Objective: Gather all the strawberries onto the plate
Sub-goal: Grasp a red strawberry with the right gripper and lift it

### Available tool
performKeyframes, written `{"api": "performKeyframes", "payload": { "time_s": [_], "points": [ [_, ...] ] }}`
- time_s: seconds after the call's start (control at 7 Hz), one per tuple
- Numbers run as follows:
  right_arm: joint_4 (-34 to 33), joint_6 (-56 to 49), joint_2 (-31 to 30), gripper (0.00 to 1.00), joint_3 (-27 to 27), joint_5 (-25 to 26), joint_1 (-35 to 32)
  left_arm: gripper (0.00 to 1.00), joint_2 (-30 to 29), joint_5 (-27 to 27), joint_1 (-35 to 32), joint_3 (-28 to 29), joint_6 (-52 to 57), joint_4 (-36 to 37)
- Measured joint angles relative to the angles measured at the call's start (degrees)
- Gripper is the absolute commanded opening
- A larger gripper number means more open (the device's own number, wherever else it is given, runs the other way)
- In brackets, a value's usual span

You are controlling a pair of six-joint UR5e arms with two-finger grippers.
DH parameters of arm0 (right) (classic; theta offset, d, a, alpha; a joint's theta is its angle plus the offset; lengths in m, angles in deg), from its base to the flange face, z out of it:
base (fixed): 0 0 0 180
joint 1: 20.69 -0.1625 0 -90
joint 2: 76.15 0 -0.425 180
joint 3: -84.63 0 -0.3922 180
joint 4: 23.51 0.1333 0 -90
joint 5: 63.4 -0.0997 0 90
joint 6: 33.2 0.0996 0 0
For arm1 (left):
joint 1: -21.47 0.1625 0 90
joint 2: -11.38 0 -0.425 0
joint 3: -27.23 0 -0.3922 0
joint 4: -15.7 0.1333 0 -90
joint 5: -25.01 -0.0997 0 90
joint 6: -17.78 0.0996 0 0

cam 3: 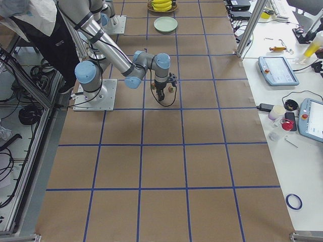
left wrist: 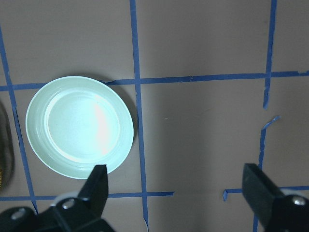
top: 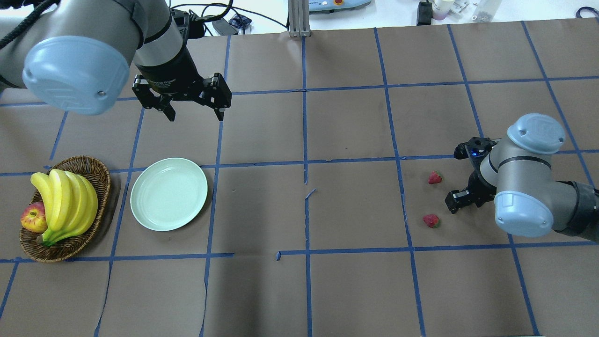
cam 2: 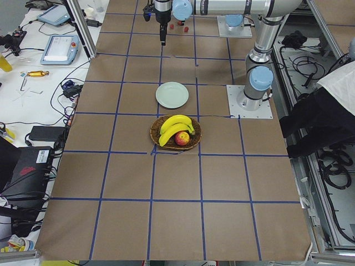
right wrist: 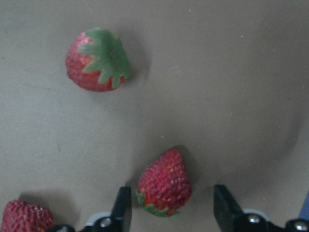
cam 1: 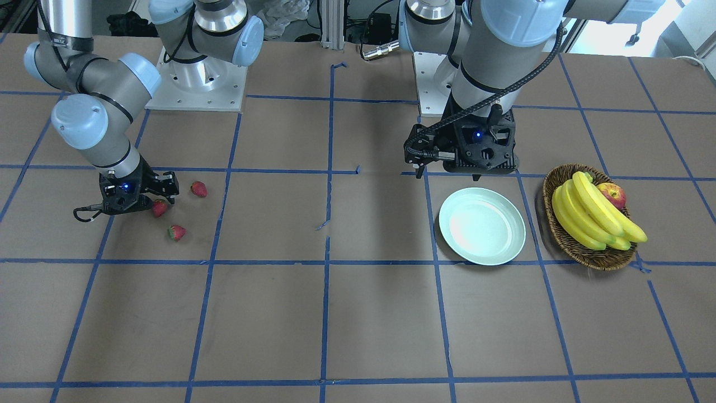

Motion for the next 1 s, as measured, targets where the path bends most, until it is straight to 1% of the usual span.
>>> {"api": "performKeyframes", "payload": {
  "time_s": [0.43, 0.57, 0.71, 0.86, 1.0],
  "points": [
    [-1.7, 0.55, -0.04, 0.0, 0.94, -0.32, -0.24, 1.0, 0.0, 0.0, 0.0, -0.06, 0.06, 0.01],
    [-2.18, 1.73, -0.1, 0.0, 2.69, -0.79, -0.8, 1.0, 0.0, 0.0, 0.0, -0.07, 0.08, 0.01],
    [-1.57, 4.91, -0.18, 0.0, 5.55, -1.37, -2.81, 1.0, 0.0, 0.0, 0.0, -0.07, 0.07, 0.01],
    [0.9, 11.23, -0.22, 0.0, 9.13, -1.0, -7.45, 1.0, 0.0, 0.0, 0.0, -0.07, 0.05, 0.01],
    [4.27, 20.25, -0.06, 0.0, 12.37, -0.1, -14.17, 1.0, 0.02, 0.0, 0.02, -0.07, 0.07, 0.01]
  ]
}}
